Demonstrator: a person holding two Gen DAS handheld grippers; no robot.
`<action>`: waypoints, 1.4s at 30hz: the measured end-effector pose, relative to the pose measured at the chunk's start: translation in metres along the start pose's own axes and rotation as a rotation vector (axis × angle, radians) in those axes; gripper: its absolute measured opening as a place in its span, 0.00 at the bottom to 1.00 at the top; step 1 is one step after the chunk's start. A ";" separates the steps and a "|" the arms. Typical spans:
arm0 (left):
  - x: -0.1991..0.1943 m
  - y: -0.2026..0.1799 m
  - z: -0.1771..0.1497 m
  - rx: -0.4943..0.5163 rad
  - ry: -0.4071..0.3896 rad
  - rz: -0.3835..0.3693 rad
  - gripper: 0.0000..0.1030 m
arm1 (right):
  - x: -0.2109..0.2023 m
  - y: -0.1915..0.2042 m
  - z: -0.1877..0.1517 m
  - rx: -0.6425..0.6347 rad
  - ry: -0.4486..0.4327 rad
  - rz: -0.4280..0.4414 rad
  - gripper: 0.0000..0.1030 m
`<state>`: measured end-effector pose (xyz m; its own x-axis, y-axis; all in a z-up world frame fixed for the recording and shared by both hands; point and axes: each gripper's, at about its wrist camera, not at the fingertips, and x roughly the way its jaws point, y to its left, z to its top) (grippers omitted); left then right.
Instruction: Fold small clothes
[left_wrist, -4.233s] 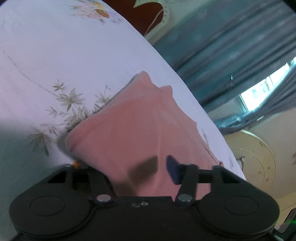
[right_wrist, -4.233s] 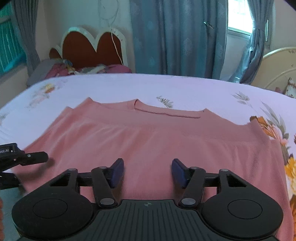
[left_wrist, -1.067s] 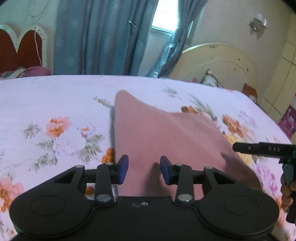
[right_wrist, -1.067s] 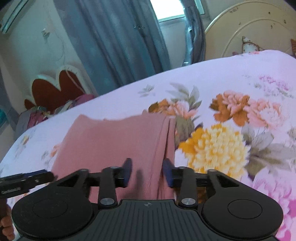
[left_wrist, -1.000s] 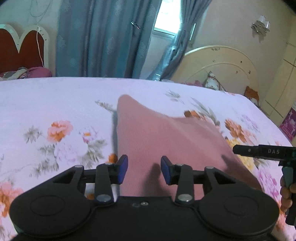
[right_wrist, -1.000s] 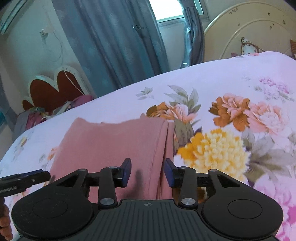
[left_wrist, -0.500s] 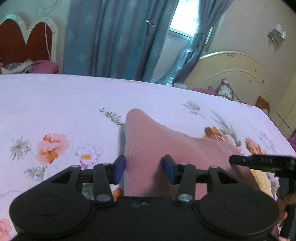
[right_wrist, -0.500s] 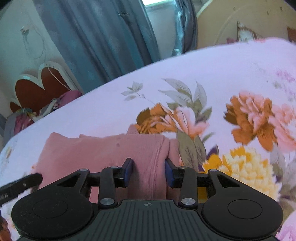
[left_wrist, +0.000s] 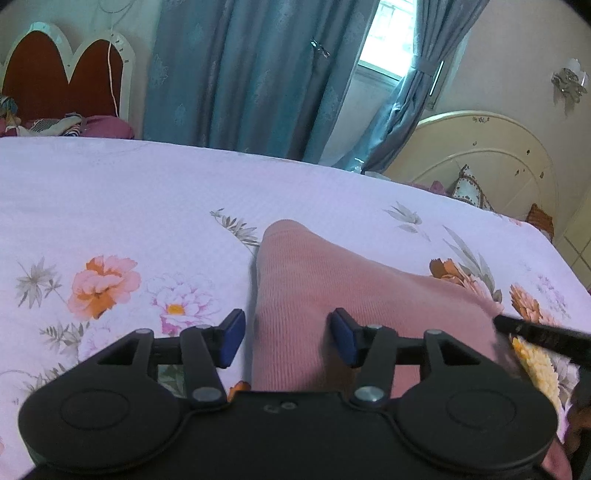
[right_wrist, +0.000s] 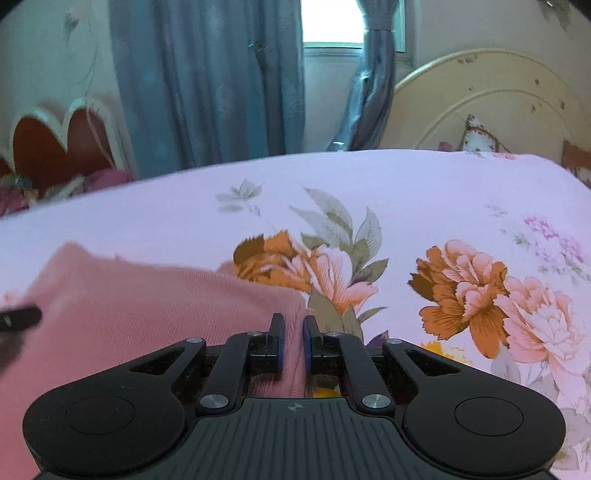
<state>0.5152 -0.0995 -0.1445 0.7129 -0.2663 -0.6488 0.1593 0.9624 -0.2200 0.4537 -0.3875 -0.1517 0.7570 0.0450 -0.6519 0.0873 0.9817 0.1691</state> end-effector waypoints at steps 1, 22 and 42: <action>0.000 -0.002 0.001 0.008 -0.001 0.004 0.51 | -0.006 0.001 0.004 0.002 -0.019 0.001 0.10; 0.006 -0.011 0.005 0.049 0.045 0.044 0.60 | 0.009 0.010 -0.011 -0.066 0.095 0.006 0.31; -0.084 -0.025 -0.067 0.179 0.045 -0.016 0.56 | -0.108 0.029 -0.093 -0.237 0.060 0.041 0.31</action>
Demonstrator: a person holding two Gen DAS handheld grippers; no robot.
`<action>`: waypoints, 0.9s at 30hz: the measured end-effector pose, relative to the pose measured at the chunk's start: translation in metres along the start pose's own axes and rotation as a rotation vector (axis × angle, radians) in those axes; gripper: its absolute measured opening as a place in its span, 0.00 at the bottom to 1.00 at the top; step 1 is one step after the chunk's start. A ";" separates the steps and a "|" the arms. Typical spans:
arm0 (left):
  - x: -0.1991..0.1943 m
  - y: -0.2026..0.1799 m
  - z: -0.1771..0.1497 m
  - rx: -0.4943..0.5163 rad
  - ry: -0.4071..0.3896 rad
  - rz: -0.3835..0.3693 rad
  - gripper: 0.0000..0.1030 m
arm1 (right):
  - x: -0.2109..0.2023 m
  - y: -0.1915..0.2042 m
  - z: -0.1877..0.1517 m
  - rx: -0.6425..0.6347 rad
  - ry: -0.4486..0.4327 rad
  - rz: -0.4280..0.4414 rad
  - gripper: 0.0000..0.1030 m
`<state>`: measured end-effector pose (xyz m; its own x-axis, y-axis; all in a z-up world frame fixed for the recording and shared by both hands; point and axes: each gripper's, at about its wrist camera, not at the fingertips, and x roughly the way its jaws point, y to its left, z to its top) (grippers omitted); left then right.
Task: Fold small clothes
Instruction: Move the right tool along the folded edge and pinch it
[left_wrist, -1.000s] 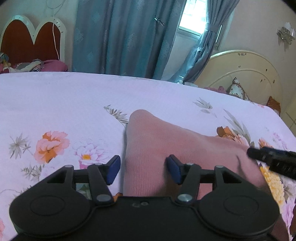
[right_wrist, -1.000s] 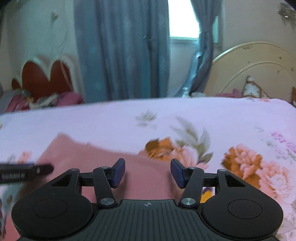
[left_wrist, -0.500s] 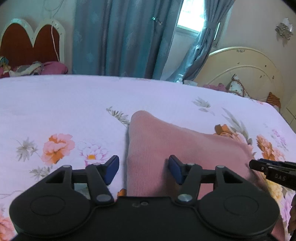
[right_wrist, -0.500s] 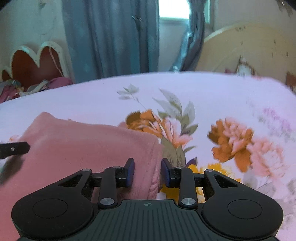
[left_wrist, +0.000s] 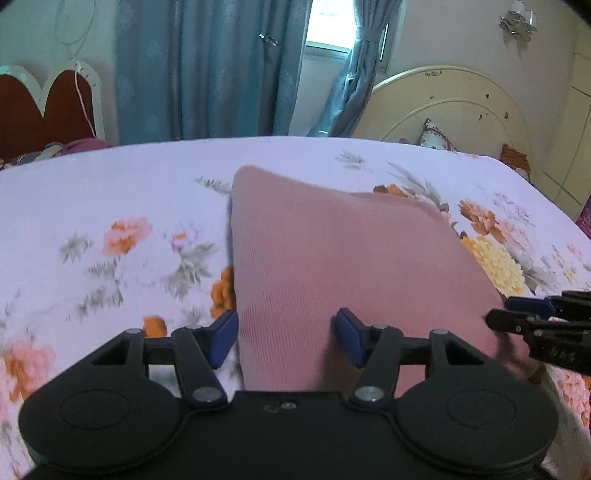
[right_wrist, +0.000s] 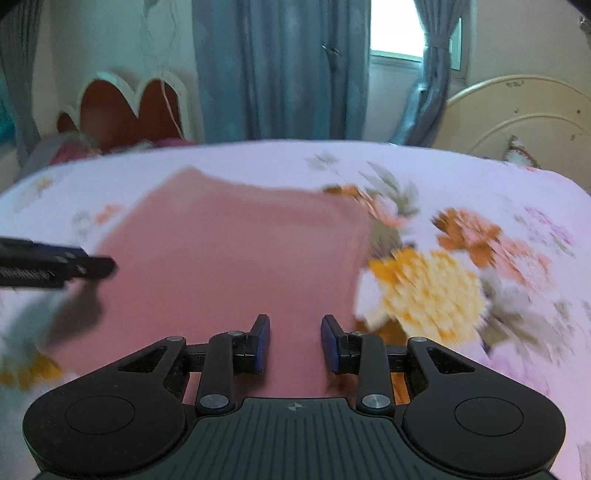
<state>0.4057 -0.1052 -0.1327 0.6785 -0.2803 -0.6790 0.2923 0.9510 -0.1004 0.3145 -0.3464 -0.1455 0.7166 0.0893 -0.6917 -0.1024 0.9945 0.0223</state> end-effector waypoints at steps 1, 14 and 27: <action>0.000 0.000 -0.001 -0.010 0.008 -0.003 0.56 | 0.002 -0.006 -0.005 0.010 0.011 -0.004 0.31; -0.013 -0.001 -0.033 -0.037 0.097 -0.013 0.56 | -0.014 -0.039 -0.013 0.278 0.015 0.008 0.31; -0.013 -0.008 -0.036 -0.042 0.108 -0.009 0.57 | -0.020 -0.019 -0.028 0.184 0.038 -0.018 0.31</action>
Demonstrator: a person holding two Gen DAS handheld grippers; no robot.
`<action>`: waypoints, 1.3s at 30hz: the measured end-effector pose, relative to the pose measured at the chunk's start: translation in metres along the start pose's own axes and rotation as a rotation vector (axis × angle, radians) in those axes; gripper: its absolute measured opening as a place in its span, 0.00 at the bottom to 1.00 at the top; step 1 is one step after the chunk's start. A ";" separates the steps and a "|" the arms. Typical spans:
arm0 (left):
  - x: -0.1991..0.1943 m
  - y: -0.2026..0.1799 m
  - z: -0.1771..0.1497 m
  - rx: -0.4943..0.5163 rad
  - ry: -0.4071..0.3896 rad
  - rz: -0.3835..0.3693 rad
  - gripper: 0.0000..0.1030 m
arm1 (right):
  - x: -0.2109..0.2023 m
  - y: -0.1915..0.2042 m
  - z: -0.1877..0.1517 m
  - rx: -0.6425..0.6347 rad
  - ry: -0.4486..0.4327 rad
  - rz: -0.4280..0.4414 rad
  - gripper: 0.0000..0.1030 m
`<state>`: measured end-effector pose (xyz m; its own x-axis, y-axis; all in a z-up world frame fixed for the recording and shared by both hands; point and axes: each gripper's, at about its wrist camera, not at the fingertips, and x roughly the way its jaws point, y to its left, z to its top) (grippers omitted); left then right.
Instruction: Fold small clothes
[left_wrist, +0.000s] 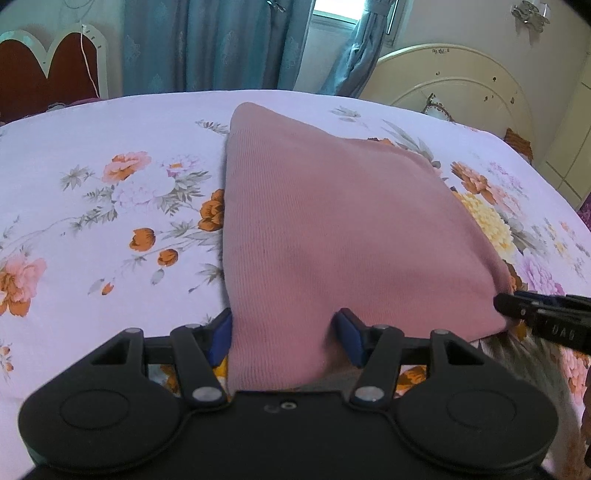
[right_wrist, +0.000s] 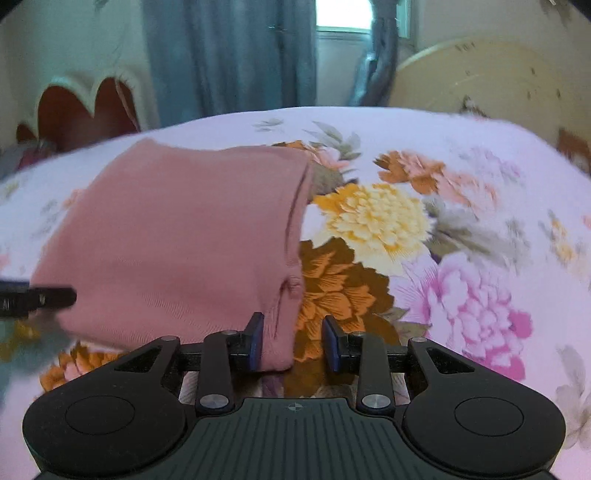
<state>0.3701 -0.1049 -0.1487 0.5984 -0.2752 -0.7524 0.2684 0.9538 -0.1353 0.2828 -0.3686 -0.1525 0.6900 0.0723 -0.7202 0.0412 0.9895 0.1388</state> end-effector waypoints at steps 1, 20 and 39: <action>0.000 0.000 0.000 0.001 0.002 0.002 0.58 | 0.000 0.000 0.000 0.002 0.001 0.000 0.31; -0.002 0.003 0.060 0.004 -0.083 0.018 0.72 | 0.009 0.006 0.056 0.047 -0.070 0.086 0.31; 0.043 0.020 0.074 -0.071 -0.046 -0.032 0.72 | 0.065 -0.009 0.061 0.057 -0.013 0.065 0.08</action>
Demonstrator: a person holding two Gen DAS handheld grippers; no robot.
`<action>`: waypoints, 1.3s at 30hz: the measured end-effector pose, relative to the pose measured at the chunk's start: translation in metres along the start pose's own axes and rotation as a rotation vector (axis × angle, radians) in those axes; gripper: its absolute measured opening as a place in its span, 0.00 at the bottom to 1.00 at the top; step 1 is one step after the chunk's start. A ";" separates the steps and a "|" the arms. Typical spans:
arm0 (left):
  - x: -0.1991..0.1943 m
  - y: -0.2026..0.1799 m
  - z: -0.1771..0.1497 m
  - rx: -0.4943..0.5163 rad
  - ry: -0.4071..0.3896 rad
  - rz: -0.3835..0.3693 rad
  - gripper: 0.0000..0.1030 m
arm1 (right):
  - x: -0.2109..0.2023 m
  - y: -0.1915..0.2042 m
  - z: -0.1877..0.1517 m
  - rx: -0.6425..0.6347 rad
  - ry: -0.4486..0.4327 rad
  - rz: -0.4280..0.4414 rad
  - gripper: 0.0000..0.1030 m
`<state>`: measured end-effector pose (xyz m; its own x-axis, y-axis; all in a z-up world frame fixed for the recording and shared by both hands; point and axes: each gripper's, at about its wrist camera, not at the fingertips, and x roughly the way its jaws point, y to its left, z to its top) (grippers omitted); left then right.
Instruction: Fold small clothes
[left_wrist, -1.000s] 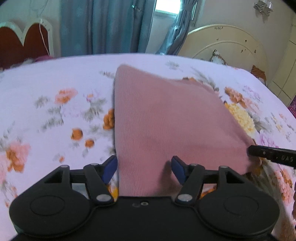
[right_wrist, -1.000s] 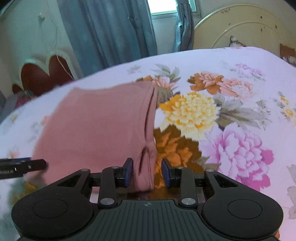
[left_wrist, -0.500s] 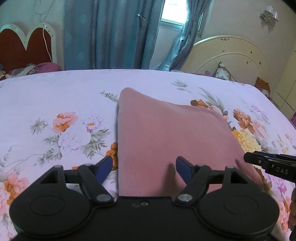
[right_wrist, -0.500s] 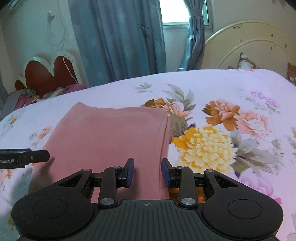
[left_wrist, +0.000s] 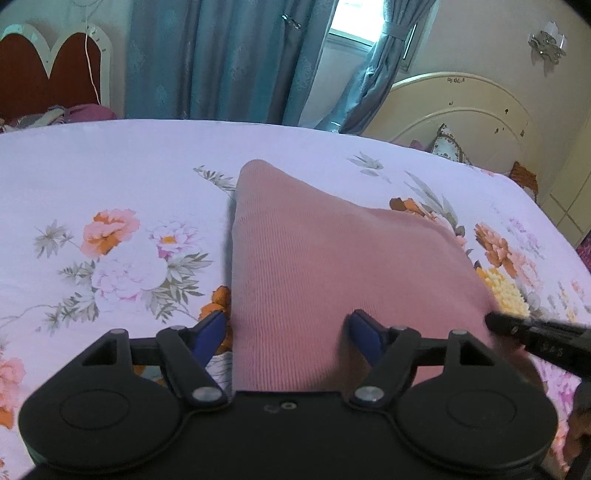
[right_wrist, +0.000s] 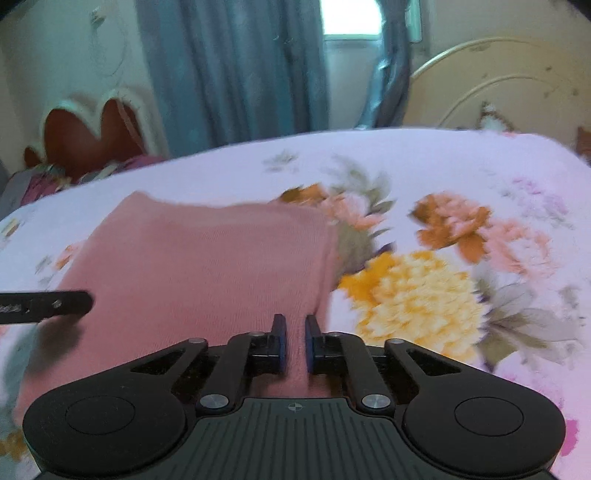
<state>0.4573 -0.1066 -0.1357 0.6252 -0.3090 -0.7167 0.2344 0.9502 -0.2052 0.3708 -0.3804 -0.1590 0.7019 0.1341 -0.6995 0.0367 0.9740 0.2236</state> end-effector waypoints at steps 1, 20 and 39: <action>0.002 0.000 0.000 -0.005 0.006 -0.005 0.72 | 0.002 -0.003 -0.002 0.019 -0.003 0.008 0.08; 0.019 0.012 0.000 -0.068 0.056 -0.087 0.75 | 0.029 -0.011 0.012 0.105 0.023 0.112 0.69; -0.021 -0.011 0.022 -0.039 -0.014 -0.112 0.29 | -0.004 0.020 0.041 0.189 -0.006 0.293 0.19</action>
<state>0.4581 -0.1110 -0.1033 0.6073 -0.4138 -0.6782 0.2746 0.9104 -0.3096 0.3984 -0.3690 -0.1239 0.7063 0.4013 -0.5832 -0.0361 0.8431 0.5365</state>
